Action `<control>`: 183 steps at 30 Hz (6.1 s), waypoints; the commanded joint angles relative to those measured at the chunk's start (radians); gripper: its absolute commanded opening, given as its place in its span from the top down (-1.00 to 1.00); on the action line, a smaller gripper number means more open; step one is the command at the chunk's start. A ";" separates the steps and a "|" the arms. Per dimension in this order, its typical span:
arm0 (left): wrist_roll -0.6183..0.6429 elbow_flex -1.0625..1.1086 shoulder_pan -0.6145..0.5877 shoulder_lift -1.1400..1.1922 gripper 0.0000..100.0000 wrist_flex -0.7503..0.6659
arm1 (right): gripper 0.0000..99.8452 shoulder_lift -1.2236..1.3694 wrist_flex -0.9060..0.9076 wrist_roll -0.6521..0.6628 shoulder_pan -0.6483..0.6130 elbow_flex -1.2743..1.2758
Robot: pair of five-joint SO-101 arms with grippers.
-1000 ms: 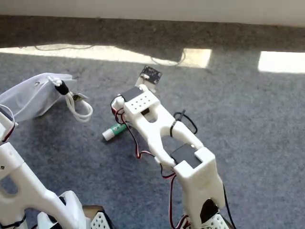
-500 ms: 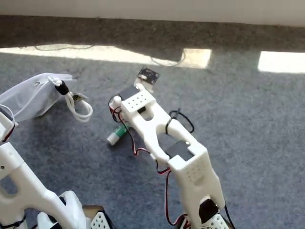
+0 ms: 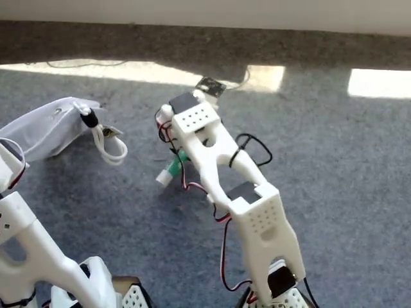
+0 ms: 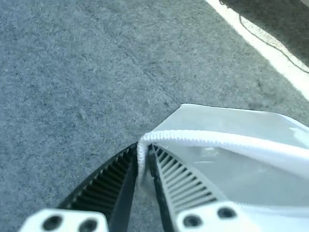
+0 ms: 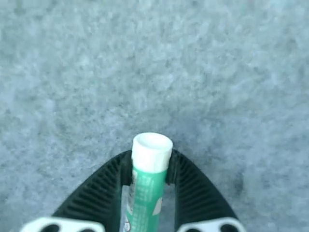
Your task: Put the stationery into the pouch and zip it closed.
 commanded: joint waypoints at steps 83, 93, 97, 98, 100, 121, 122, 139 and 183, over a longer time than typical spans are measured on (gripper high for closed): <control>-0.195 -0.108 0.542 0.024 0.99 0.147 | 0.99 -1.616 -1.916 0.377 -0.185 1.721; -0.195 -0.108 0.542 0.022 0.99 0.147 | 0.99 -1.498 -2.103 0.377 -0.188 1.728; -0.195 -0.108 0.539 0.022 0.99 0.147 | 0.99 -1.334 -2.219 0.399 -0.185 1.725; -0.195 -0.108 0.539 0.022 0.99 0.147 | 0.99 -1.294 -2.256 0.433 -0.185 1.725; -0.195 -0.107 0.538 0.022 0.99 0.147 | 0.99 -1.221 -2.359 0.508 -0.189 1.724; -0.195 -0.107 0.538 0.022 0.99 0.147 | 0.74 -0.946 -2.644 0.763 -0.323 1.738; -0.195 -0.107 0.538 0.022 0.99 0.147 | 0.73 -0.946 -2.644 0.772 -0.323 1.747; -0.195 -0.107 0.538 0.022 0.99 0.147 | 0.73 -1.357 -2.402 0.773 -0.317 1.975; -0.195 -0.064 0.536 0.021 0.99 0.146 | 0.73 -1.214 -1.438 0.772 -0.170 1.596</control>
